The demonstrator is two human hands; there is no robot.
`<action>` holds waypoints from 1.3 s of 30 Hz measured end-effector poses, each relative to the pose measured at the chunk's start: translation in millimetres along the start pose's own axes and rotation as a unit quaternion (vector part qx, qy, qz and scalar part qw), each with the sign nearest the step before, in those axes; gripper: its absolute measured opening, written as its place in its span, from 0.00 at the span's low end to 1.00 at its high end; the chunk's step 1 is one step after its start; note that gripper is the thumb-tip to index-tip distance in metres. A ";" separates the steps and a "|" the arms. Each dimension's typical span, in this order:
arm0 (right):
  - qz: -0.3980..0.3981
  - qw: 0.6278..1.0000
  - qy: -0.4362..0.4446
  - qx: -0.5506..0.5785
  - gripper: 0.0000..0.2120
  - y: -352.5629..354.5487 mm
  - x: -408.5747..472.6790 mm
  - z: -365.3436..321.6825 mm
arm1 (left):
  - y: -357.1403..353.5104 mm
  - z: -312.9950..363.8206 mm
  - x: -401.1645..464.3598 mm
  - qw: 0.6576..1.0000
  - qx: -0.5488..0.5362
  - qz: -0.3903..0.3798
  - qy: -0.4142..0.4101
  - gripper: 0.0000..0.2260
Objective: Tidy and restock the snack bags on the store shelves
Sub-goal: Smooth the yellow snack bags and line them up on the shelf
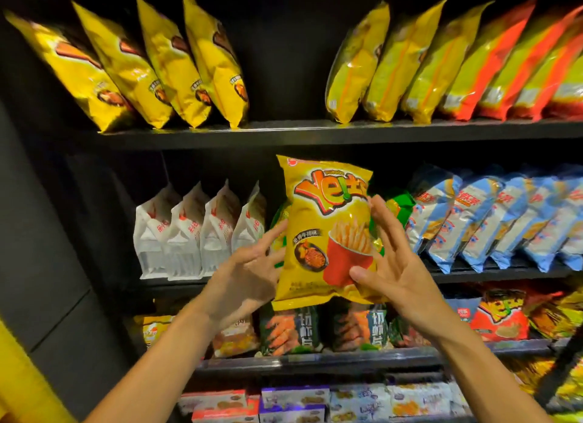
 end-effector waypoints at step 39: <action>0.264 0.802 0.160 -0.512 0.48 63.9 279.0 -68.0 | 36.1 242.1 219.9 0.655 0.545 0.452 -0.264 0.42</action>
Point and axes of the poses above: each hand's wrist, its own x-axis towards the middle knuckle, its own y-axis out of the back of the hand, z = x × y, the point moved 6 cm from there along x, towards the middle knuckle, and after that the axes turned 2 degrees about y, right-handed, at the moved point
